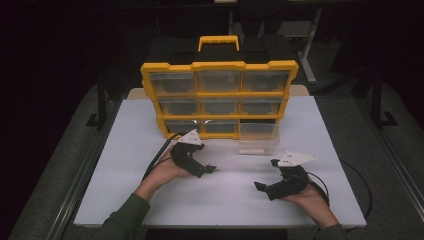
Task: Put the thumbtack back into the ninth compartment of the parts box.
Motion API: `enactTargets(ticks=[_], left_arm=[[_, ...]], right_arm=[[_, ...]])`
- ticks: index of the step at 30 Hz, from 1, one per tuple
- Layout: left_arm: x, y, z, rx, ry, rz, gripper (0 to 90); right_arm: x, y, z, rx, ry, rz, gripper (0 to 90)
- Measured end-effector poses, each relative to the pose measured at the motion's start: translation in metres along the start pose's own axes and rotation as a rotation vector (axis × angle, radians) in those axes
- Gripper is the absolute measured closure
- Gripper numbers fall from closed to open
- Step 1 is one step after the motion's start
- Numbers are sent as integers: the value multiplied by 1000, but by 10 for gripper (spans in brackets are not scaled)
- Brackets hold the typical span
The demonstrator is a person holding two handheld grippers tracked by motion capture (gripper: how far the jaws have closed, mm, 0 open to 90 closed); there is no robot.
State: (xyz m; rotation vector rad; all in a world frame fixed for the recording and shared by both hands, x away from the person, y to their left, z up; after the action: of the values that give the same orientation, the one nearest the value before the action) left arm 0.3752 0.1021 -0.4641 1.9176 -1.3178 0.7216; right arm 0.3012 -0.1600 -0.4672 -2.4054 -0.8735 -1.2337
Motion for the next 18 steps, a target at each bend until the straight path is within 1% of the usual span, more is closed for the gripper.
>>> enactTargets(ticks=[3, 5, 8, 14, 18], left_arm=[[0, -1, 2, 9, -14, 0, 75], [0, -2, 3, 9, -20, 2, 128], [-2, -4, 6, 14, -41, -5, 168], [-4, -5, 7, 15, -66, -10, 312], [-5, -6, 7, 16, -83, -29, 402]], right_arm=[[0, 0, 0, 2, 1, -1, 0], [0, -1, 0, 3, 1, -2, 0], [1, -1, 0, 5, 3, -4, 0], [1, -1, 1, 5, 2, -7, 0], [1, -1, 1, 7, -1, -9, 0]])
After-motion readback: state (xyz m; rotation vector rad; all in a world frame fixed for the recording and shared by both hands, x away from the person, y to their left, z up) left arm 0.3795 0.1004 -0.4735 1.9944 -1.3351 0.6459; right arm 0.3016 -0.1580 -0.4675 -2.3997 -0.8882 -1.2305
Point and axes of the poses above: each handheld gripper's, and its own axes: z roughly forward along the jaws, x roughly out of its top, y roughly to its right, the point moved 5 cm from there along z, roughly forward along the jaws, and after that the axes turned 12 degrees about -x, right-handed, at the moved point
